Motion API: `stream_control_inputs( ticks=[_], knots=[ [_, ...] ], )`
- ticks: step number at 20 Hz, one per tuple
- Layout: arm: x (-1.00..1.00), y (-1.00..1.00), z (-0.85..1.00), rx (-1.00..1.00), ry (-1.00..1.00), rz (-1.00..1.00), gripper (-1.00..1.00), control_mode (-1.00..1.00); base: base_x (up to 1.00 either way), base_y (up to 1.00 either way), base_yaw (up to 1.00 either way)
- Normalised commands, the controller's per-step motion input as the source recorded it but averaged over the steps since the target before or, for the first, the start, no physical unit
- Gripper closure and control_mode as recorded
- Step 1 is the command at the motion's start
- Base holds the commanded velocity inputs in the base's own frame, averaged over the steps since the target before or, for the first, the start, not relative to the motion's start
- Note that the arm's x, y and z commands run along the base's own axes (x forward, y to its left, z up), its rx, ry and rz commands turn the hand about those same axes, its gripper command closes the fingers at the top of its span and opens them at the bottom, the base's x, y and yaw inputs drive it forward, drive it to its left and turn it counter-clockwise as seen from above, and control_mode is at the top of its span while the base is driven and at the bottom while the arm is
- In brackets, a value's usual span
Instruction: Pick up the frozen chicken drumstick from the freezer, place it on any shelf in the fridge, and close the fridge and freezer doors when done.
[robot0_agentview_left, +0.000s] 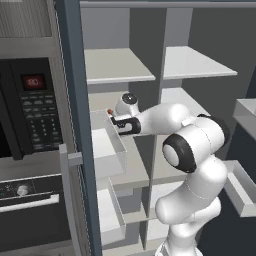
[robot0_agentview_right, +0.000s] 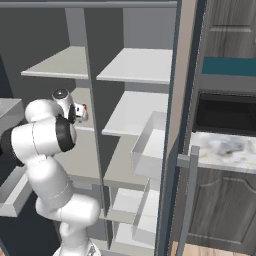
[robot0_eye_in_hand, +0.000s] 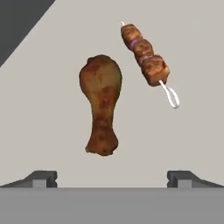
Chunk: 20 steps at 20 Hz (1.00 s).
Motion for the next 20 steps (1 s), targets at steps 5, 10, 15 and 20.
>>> stream_control_inputs(
  ticks=[5,10,15,20],
  knots=[
    [0.48,0.01,-0.53,0.00,0.06,0.00,-1.00,-1.00,0.00,0.00,0.00],
    [0.50,0.09,-0.45,0.00,0.04,0.00,-1.00,-1.00,0.00,0.00,0.00],
    [0.16,0.03,-0.81,-0.01,0.09,0.00,1.00,-1.00,0.00,0.00,0.00],
    [-0.14,-0.14,-0.86,-0.01,0.03,0.00,1.00,-1.00,0.00,0.00,0.00]
  ],
)
